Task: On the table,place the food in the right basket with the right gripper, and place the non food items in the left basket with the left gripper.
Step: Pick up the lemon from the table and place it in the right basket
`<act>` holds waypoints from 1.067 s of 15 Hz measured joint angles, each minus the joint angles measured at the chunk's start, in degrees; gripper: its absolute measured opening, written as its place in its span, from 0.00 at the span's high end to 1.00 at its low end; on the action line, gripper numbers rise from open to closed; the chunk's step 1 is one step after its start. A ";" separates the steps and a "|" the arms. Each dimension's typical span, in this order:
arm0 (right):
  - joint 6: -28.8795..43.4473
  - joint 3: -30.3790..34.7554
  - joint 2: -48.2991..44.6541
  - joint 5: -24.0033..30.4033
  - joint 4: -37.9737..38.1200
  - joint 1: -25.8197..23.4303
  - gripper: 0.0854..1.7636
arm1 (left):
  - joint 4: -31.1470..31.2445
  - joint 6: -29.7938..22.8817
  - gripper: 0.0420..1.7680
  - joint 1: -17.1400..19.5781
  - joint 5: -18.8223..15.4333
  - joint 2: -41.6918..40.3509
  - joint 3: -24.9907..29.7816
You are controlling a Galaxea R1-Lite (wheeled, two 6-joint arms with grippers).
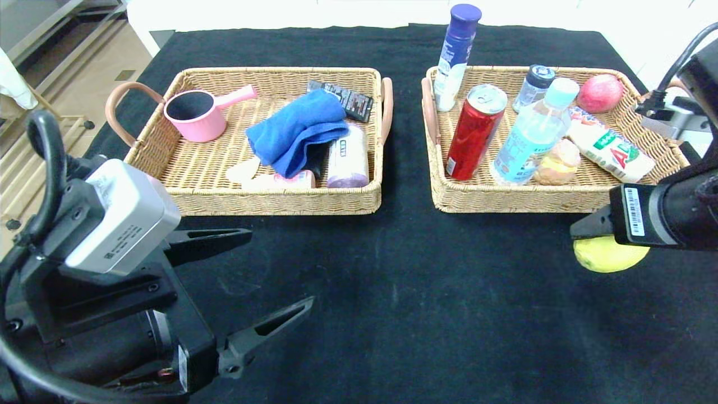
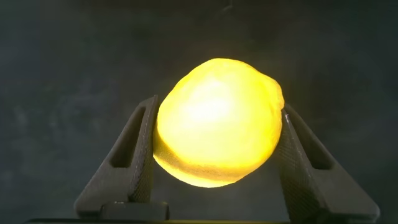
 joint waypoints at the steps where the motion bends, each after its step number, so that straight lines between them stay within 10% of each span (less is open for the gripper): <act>1: -1.62 0.00 -0.41 -0.02 -0.30 -1.35 0.36 | 0.00 0.00 0.03 0.00 0.00 -0.05 0.02; 16: -11.93 0.09 5.21 -0.35 -31.79 -17.66 0.36 | 0.10 0.02 0.03 -0.06 -0.09 -0.06 0.11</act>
